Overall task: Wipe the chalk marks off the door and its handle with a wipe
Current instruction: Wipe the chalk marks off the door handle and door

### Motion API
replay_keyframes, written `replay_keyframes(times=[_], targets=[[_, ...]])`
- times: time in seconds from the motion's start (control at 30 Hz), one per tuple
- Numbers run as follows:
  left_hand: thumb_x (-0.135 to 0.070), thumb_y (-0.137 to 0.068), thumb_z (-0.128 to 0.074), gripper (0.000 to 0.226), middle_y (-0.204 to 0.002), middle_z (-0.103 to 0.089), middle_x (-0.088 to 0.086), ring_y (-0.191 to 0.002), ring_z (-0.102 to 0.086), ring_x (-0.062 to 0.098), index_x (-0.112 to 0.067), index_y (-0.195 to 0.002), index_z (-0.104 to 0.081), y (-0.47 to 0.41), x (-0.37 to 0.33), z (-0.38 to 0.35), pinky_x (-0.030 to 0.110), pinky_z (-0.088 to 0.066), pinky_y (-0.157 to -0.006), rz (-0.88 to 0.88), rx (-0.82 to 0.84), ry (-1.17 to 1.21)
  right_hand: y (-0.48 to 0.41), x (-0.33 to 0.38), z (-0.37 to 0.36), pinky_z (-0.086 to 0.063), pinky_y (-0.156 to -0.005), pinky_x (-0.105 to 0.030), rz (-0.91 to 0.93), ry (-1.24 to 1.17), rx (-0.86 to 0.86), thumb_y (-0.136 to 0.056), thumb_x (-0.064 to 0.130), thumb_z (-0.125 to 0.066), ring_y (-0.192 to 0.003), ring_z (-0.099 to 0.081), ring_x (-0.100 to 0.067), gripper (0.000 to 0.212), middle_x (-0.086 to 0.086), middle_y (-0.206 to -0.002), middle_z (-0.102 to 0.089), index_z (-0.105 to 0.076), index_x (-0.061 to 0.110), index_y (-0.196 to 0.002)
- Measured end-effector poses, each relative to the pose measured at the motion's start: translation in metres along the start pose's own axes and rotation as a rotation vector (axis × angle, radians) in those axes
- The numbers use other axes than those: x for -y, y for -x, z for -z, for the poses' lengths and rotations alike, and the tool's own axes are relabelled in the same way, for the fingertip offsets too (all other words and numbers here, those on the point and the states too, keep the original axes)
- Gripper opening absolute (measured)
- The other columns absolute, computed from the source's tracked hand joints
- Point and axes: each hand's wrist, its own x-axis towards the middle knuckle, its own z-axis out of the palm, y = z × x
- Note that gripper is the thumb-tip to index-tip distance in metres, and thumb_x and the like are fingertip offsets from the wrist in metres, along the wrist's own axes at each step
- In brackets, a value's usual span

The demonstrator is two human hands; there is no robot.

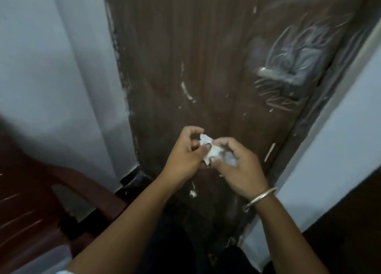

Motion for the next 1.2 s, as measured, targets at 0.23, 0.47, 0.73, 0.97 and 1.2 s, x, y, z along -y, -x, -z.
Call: replay_keyframes(times=[0.23, 0.47, 0.73, 0.97, 1.2], targets=[[0.002, -0.078, -0.069, 0.044, -0.094, -0.064, 0.012, -0.082, -0.061, 0.016, -0.022, -0.113, -0.056, -0.046, -0.043, -0.051, 0.037, -0.054, -0.077, -0.192, 0.315, -0.189, -0.031, -0.005, 0.056, -0.042, -0.065, -0.008, 0.016, -0.020, -0.189, -0.077, 0.017, -0.060, -0.074, -0.058, 0.003, 0.021, 0.007, -0.086, -0.066, -0.066, 0.021, -0.096], [-0.012, -0.081, -0.069, 0.013, -0.067, -0.062, -0.001, -0.061, -0.054, 0.011, -0.022, -0.075, -0.064, -0.091, -0.076, -0.076, 0.034, -0.044, -0.060, -0.362, 0.230, -0.498, -0.060, -0.003, 0.100, -0.040, -0.062, -0.006, 0.067, 0.089, -0.236, -0.086, 0.004, -0.058, -0.076, -0.057, 0.006, 0.012, 0.012, -0.080, -0.063, -0.062, 0.015, -0.087], [-0.011, -0.086, -0.057, 0.021, -0.092, -0.064, 0.005, -0.074, -0.059, 0.012, -0.030, -0.080, -0.057, -0.117, -0.091, -0.087, 0.031, -0.046, -0.067, -0.386, 0.106, -0.494, -0.082, 0.002, 0.132, -0.041, -0.067, -0.002, 0.042, 0.165, -0.398, -0.085, 0.005, -0.059, -0.080, -0.057, 0.003, 0.017, 0.009, -0.085, -0.064, -0.064, 0.020, -0.088], [-0.021, -0.073, -0.076, 0.022, -0.070, -0.057, -0.010, -0.059, -0.051, -0.004, -0.025, -0.079, -0.054, -0.106, -0.096, -0.102, 0.011, -0.038, -0.053, -0.609, 0.228, -0.671, -0.089, 0.007, 0.138, -0.041, -0.059, -0.005, 0.095, 0.216, -0.366, -0.084, 0.007, -0.061, -0.072, -0.055, 0.005, 0.011, 0.008, -0.078, -0.061, -0.060, 0.018, -0.084], [-0.027, -0.085, -0.063, 0.037, -0.045, -0.050, -0.007, -0.041, -0.042, 0.002, -0.014, -0.052, -0.051, -0.115, -0.089, -0.095, 0.019, -0.033, -0.046, -0.412, 0.191, -0.683, -0.090, -0.005, 0.139, -0.040, -0.064, -0.004, 0.056, 0.181, -0.428, -0.087, 0.007, -0.058, -0.076, -0.055, -0.003, 0.016, 0.015, -0.081, -0.058, -0.053, 0.023, -0.087]])
